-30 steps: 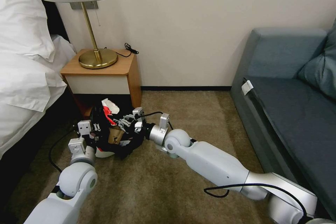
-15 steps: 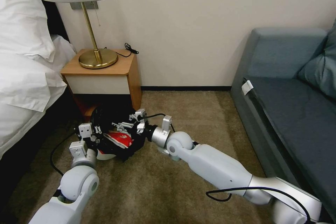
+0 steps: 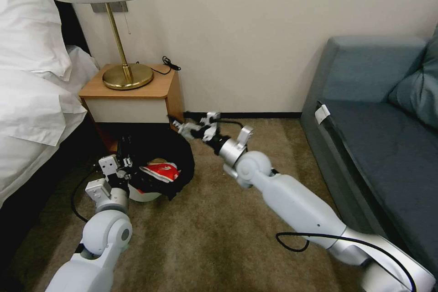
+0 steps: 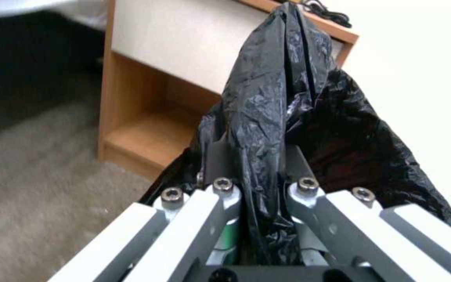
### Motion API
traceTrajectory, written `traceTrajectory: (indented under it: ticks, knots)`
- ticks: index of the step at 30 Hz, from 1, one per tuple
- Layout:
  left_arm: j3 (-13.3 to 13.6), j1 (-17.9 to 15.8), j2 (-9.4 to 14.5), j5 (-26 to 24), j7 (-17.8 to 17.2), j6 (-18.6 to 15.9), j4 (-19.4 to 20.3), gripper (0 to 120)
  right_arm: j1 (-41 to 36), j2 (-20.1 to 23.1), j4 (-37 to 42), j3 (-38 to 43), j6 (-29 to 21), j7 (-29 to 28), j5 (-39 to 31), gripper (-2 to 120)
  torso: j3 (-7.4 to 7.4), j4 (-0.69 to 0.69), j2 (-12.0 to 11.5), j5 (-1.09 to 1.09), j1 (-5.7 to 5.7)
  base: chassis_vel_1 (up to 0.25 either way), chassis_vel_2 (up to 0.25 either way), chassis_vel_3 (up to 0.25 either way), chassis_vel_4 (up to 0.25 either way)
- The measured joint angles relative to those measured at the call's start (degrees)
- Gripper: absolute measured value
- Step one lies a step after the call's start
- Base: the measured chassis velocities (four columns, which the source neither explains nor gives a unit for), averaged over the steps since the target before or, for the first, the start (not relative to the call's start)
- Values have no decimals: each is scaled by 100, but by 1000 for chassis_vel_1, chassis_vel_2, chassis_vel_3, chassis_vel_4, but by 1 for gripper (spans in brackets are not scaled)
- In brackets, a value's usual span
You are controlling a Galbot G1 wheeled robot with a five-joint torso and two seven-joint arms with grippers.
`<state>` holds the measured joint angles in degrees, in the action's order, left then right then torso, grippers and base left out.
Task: Pick up the trash bin, then pick up the garbage on the floor and place it into the trash bin.
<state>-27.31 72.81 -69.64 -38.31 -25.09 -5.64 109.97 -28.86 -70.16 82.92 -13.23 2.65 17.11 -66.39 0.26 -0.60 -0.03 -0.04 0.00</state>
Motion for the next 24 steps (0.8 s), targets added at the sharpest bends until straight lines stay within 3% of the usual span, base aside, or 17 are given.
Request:
traceTrajectory:
  ticks: [4,6,13,24]
  knots:
    - [-128,54,-125,-223,127,295,-339,5,-140,85,21,261,-5,0,-37,100,0,0,0,-1,1,0,0,0,0]
    - [-283,101,-141,-667,249,646,-699,5,-316,271,67,421,-9,10,-56,100,0,1,0,-1,0,0,0,0,0]
    - [-456,123,-116,-1037,468,1051,-1312,5,-507,414,127,535,-9,46,-47,100,-1,5,0,4,0,0,0,0,0]
    - [-464,121,-2,-1489,701,1145,-1299,5,-607,232,94,585,-14,53,-15,100,0,-1,0,-3,0,0,0,0,0]
